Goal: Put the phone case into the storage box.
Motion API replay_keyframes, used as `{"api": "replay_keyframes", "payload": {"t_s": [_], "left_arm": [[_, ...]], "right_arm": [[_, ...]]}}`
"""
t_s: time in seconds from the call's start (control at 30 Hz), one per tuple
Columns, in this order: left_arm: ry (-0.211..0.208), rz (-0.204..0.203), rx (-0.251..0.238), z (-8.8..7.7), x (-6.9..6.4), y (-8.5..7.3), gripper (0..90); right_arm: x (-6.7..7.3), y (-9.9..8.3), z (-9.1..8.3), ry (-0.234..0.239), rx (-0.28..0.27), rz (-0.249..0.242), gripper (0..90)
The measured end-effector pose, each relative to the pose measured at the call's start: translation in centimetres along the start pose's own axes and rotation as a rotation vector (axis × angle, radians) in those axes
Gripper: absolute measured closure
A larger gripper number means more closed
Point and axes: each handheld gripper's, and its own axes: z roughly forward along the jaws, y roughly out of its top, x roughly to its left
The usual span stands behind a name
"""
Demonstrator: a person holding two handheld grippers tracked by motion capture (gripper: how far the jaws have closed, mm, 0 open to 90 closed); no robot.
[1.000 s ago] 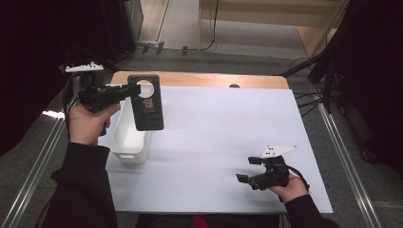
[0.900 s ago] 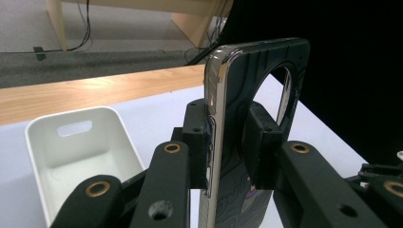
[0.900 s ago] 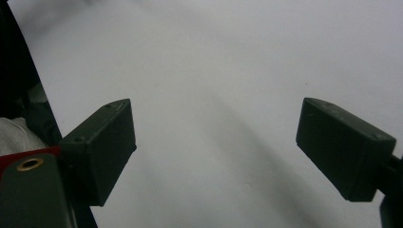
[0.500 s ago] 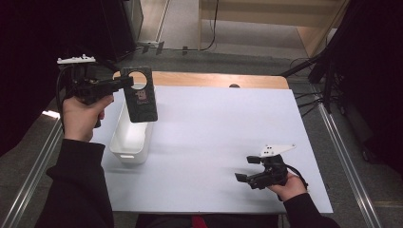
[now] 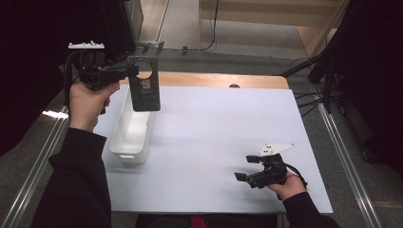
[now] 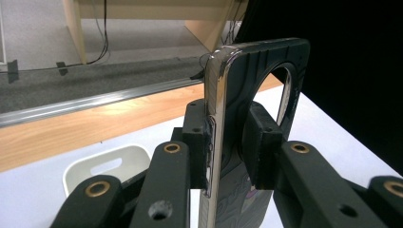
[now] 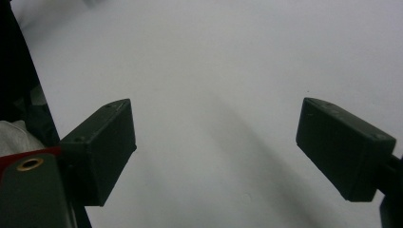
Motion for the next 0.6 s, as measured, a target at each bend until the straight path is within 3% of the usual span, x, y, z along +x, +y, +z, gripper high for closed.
{"api": "replay_keyframes", "payload": {"t_s": [0.37, 0.6], "left_arm": [[0.039, 0.007, 0.005, 0.8, 2.0, 1.2, 72.9], [0.046, -0.019, 0.006, 0.8, 3.4, 1.4, 72.9]], "right_arm": [[0.0, -0.1, -0.1, 0.0, -0.002, -0.002, 12.2], [-0.1, -0.1, -0.2, -0.001, -0.002, 0.006, 12.1]]}}
